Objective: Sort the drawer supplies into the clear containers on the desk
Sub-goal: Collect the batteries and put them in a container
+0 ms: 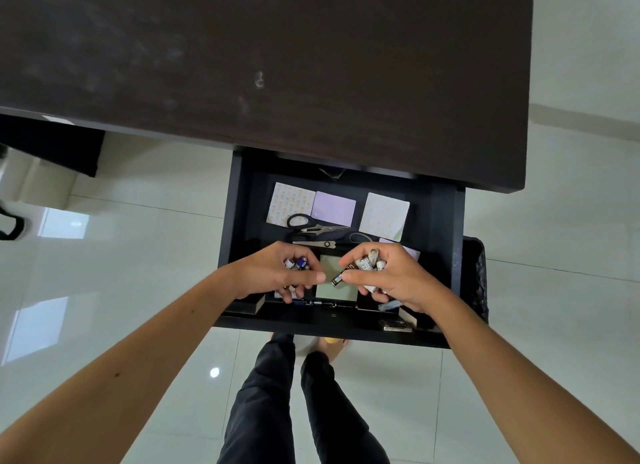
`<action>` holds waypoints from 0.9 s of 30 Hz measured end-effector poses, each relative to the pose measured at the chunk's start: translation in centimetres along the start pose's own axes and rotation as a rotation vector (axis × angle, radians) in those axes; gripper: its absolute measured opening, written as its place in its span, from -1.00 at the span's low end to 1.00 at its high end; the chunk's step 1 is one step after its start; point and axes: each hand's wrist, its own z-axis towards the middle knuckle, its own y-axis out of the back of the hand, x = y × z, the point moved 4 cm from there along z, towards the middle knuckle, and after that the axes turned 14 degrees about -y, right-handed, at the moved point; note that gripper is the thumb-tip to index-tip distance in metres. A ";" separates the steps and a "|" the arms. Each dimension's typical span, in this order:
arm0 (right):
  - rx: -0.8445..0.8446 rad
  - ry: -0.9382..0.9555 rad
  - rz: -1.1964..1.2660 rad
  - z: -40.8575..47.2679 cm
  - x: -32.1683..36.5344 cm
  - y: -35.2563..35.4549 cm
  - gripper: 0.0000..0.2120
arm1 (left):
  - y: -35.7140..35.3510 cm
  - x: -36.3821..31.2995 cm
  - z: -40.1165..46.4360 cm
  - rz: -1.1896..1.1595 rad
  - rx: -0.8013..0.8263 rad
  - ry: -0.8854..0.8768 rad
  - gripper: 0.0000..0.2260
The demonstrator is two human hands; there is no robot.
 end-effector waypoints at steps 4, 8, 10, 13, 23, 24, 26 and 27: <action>-0.050 0.030 0.001 -0.5 0.5 -0.3 -0.80 | -1.3 -0.6 0.5 -0.027 0.062 -0.012 -0.78; -0.091 0.036 -0.020 -0.5 0.7 -0.3 -0.84 | -1.5 -0.9 0.8 -0.022 0.038 -0.022 -0.77; -0.100 0.046 -0.043 -0.6 0.7 -0.3 -0.86 | -1.6 -1.0 0.7 -0.050 0.029 -0.032 -0.77; -0.086 0.055 -0.064 -0.8 0.8 -0.4 -0.83 | -1.7 -1.1 0.6 -0.087 0.012 -0.054 -0.81; 0.030 -0.129 -0.209 -1.3 -0.4 3.7 -0.89 | 0.3 -0.4 -0.3 -0.223 -0.052 -0.024 -0.76; 0.021 -0.147 -0.285 -1.1 -0.5 3.9 -0.91 | 0.4 -0.3 -0.4 -0.233 -0.058 -0.018 -0.81; -0.007 -0.150 -0.529 -0.6 -0.6 3.8 -0.90 | 0.4 -0.2 -0.5 -0.220 -0.058 -0.021 -0.91; -0.013 -0.141 -0.667 -0.3 -0.8 3.7 -0.90 | 0.4 -0.2 -0.6 -0.193 -0.054 -0.027 -0.93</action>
